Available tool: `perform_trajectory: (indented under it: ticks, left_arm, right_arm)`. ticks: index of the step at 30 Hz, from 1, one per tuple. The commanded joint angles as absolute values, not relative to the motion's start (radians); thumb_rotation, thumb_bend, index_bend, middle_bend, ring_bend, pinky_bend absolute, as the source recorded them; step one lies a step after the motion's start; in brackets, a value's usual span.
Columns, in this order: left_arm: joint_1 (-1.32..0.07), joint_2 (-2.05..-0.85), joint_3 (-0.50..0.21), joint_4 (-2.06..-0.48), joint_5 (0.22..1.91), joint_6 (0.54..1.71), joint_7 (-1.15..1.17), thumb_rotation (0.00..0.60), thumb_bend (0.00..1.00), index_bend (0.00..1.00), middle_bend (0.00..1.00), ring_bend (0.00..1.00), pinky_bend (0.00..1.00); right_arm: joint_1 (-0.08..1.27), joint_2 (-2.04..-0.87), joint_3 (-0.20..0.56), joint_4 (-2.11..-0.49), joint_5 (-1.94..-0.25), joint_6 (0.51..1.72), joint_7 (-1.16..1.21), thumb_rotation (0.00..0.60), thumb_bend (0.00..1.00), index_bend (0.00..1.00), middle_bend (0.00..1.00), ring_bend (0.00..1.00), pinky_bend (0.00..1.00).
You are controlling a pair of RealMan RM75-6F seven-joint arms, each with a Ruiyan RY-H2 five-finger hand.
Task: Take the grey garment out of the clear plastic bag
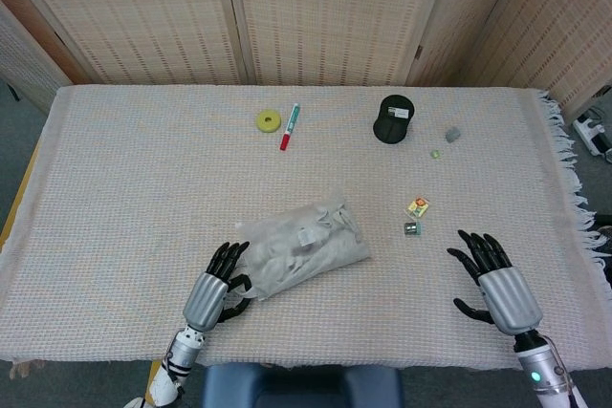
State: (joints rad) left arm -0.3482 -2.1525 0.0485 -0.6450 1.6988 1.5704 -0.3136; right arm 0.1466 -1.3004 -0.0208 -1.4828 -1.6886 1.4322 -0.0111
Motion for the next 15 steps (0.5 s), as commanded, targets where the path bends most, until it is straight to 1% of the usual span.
perform_trajectory:
  ticks: [1, 6, 9, 12, 15]
  left_arm:
    - [-0.348, -2.155, 0.051, -0.651, 1.701, 1.570, -0.307, 0.600, 0.56, 0.76, 0.08, 0.00, 0.00]
    - [-0.353, -2.156, 0.046, -0.663, 1.699, 1.574, -0.297, 0.600, 0.56, 0.76, 0.08, 0.00, 0.00]
    - [-0.356, -2.149, 0.042, -0.675, 1.697, 1.575, -0.292, 0.600, 0.56, 0.76, 0.09, 0.00, 0.00]
    - [-0.358, -2.139, 0.039, -0.687, 1.696, 1.578, -0.288, 0.600, 0.56, 0.76, 0.09, 0.00, 0.00]
    - [-0.360, -2.129, 0.035, -0.701, 1.692, 1.577, -0.287, 0.600, 0.56, 0.76, 0.09, 0.00, 0.00]
  right_arm:
    - [0.182, -1.407, -0.019, -1.390, -1.729, 1.423, 0.030, 0.600, 0.17, 0.38, 0.00, 0.00, 0.00]
    - [0.207, -1.525, -0.006, -1.284, -1.745, 1.431, 0.027, 0.600, 0.17, 0.47, 0.03, 0.00, 0.00]
    - [0.213, -1.600, 0.015, -1.213, -1.739, 1.463, 0.053, 0.600, 0.19, 0.52, 0.06, 0.00, 0.00]
    - [0.218, -1.672, 0.040, -1.135, -1.725, 1.494, 0.078, 0.600, 0.19, 0.53, 0.08, 0.00, 0.00]
    - [0.232, -1.724, 0.056, -1.083, -1.705, 1.491, 0.100, 0.600, 0.19, 0.54, 0.08, 0.00, 0.00]
